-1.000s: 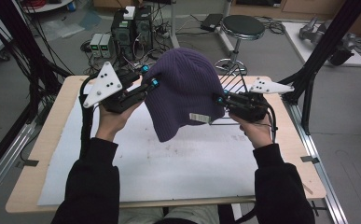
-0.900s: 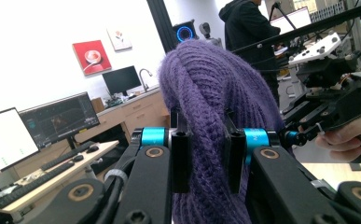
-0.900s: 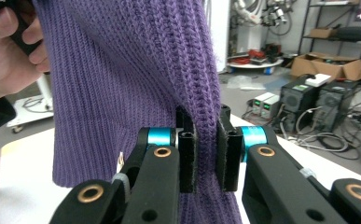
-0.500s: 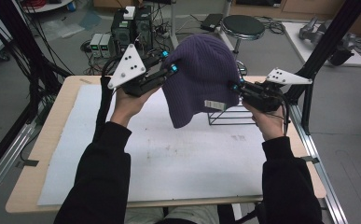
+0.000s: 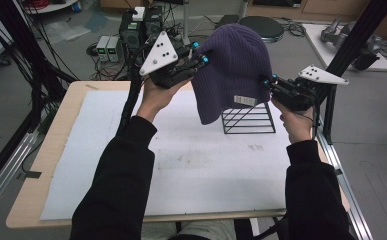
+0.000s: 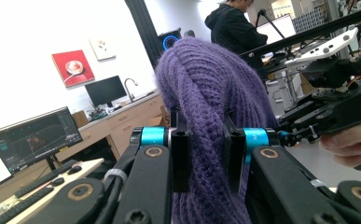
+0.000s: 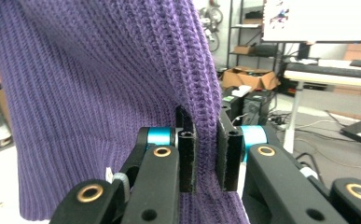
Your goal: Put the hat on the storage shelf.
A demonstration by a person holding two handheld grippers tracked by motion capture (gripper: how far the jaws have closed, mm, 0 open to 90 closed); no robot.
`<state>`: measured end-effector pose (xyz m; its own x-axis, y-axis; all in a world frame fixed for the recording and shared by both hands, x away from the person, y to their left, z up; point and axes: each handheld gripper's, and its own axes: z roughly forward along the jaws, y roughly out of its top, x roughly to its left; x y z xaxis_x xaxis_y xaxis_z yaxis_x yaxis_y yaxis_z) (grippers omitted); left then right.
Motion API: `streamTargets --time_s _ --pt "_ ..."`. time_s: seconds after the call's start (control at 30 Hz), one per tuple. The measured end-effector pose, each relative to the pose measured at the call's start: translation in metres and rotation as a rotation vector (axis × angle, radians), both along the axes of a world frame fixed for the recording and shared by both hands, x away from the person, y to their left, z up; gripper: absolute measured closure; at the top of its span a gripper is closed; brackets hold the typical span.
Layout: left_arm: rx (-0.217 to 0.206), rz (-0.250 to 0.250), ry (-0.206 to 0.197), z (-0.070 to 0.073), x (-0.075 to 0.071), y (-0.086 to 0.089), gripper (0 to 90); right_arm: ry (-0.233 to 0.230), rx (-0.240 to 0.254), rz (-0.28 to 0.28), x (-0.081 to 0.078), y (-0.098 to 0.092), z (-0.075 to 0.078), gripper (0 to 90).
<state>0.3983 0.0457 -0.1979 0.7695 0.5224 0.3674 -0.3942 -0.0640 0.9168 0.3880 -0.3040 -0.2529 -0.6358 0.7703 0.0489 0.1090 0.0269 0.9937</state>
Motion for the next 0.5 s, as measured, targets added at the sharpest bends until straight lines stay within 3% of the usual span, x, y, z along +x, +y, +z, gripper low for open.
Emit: streamTargets --time_s 0.23,0.4,0.5 --pt "0.011 0.023 0.027 -0.006 0.019 -0.013 78.5 0.007 0.014 -0.052 0.011 -0.012 -0.003 81.7" --pt "-0.030 -0.003 0.037 -0.010 0.029 -0.027 78.5 0.007 0.011 -0.107 0.015 -0.017 -0.003 81.7" --pt "-0.027 -0.011 0.037 -0.009 0.032 -0.035 78.5 0.004 0.012 -0.139 0.017 -0.021 -0.003 81.7"
